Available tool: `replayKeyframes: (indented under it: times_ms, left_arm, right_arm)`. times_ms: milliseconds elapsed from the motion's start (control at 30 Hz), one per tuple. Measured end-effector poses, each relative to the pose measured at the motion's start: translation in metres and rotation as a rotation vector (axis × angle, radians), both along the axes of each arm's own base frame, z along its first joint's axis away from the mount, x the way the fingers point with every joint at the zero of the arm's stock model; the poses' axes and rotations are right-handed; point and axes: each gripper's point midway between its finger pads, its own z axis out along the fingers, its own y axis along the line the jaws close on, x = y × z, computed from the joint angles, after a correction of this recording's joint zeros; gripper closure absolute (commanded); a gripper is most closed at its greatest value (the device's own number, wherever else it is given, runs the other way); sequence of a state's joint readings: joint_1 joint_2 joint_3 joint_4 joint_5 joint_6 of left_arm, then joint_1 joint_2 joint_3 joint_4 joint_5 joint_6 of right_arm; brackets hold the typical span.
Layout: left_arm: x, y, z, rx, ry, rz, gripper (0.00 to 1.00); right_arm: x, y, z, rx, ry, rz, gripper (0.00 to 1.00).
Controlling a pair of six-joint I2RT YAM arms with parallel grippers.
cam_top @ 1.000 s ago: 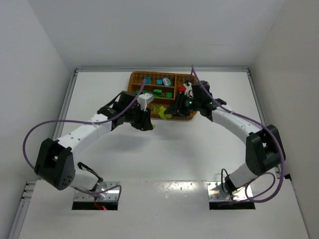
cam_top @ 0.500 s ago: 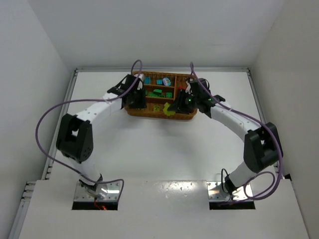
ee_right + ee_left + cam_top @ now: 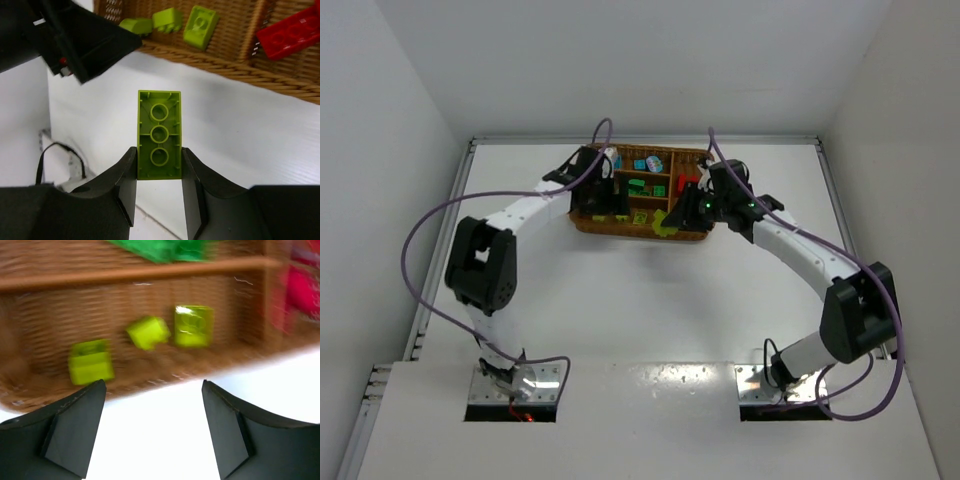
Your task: Sort the legos into containers by color
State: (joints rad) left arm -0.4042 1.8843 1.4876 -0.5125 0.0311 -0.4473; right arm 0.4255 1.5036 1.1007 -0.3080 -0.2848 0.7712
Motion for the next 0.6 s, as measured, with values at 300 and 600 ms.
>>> replayKeyframes:
  times_ms: [300,600]
  left_arm:
    - [-0.09,-0.049,0.076,-0.342,-0.153,-0.479,0.15]
    - [-0.13,-0.093,0.076,-0.395,-0.136,-0.688,0.18]
  right_arm:
    - [-0.011,0.008,-0.003,0.097,0.046,0.087,0.98]
    - [-0.014,0.011,-0.015,0.107,0.095,0.103,0.98]
